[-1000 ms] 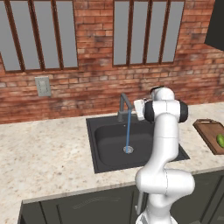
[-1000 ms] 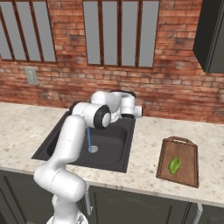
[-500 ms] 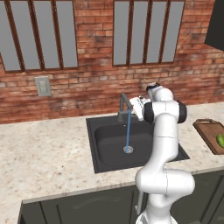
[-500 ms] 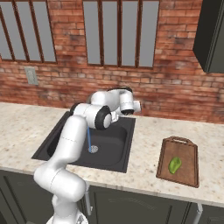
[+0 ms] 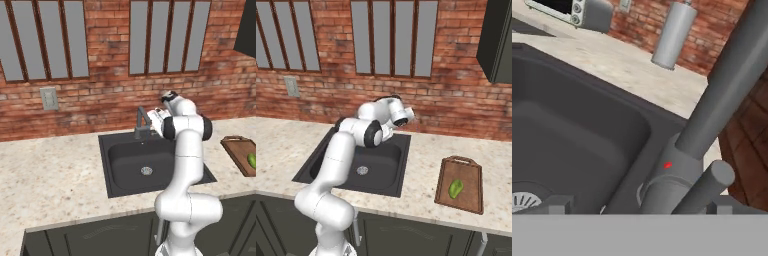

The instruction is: Pick the mango from the sink and place it on the cutting board to airdry. Then turn off the sink faucet.

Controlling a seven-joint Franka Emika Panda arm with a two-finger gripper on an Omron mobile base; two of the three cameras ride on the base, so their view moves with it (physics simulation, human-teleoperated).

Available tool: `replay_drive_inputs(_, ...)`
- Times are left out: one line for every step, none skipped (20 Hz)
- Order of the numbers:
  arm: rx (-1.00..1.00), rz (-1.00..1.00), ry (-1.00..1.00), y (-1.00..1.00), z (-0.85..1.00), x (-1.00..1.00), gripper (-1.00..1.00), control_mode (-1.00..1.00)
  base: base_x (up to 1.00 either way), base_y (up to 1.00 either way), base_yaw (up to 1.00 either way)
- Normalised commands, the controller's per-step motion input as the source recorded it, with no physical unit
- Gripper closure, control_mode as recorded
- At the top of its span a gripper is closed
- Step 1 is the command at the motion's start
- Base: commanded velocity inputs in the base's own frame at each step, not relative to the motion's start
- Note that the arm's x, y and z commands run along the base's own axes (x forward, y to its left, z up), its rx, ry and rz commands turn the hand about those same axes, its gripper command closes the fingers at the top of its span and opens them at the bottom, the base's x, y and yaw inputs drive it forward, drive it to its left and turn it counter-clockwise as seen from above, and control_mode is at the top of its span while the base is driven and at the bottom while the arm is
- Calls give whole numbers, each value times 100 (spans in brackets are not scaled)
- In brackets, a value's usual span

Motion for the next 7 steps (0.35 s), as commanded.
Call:
replay_drive_inputs(-24,11,-19,100,71,19,-100,-100,0,0,0)
replay_drive_inputs(-24,11,-19,100,71,18,-100,-100,0,0,0)
replay_drive_inputs(-25,11,-20,100,70,15,-100,-100,0,0,0)
replay_drive_inputs(-25,12,-20,100,69,13,-100,-100,0,0,0)
replay_drive_inputs(-25,11,-20,100,69,12,-100,-100,0,0,0)
replay_drive_inputs(-26,11,-20,100,68,12,-100,-100,0,0,0)
replay_drive_inputs(-26,10,-19,100,69,13,-100,-100,0,0,0)
